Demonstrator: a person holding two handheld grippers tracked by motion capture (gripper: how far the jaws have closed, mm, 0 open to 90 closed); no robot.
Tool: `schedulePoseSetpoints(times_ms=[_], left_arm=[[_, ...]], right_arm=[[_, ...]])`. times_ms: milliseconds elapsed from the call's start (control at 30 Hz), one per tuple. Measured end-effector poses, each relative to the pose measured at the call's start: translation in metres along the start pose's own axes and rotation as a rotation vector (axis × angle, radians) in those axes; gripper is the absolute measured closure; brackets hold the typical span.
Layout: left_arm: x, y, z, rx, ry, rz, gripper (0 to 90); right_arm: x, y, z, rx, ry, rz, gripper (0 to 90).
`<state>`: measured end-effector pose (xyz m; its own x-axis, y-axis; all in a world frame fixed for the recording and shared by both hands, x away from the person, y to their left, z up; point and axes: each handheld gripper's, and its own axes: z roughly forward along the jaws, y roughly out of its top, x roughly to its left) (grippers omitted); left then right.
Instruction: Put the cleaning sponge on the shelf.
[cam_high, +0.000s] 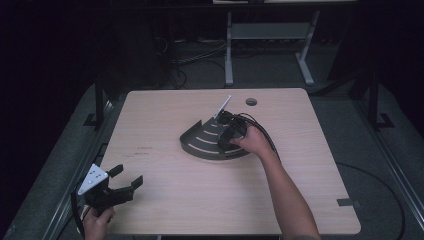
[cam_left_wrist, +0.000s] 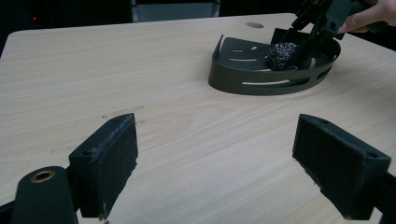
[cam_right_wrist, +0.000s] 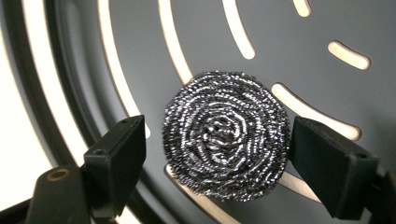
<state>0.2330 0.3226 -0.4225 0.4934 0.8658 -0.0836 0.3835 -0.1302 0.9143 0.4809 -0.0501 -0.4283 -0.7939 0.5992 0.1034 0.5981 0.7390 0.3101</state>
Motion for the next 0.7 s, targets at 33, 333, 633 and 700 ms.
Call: schedulePoseSetpoints(times_ms=[33,333,633,700], left_arm=[[0.0,0.0,0.0,0.001,0.001,-0.001,13.3],[-0.001,0.0,0.0,0.001,0.0,0.0,13.3],[-0.001,0.0,-0.002,-0.002,0.003,-0.003,13.3],[-0.001,0.0,-0.001,-0.002,-0.001,-0.003,13.3]], right_arm=[[0.001,0.0,-0.001,-0.002,-0.005,-0.006,17.8],[0.006,-0.001,-0.014,-0.041,-0.013,-0.024,16.4],[0.01,-0.009,-0.031,-0.07,-0.018,-0.025,16.2],[0.01,-0.013,-0.034,-0.076,-0.022,-0.028,16.2]])
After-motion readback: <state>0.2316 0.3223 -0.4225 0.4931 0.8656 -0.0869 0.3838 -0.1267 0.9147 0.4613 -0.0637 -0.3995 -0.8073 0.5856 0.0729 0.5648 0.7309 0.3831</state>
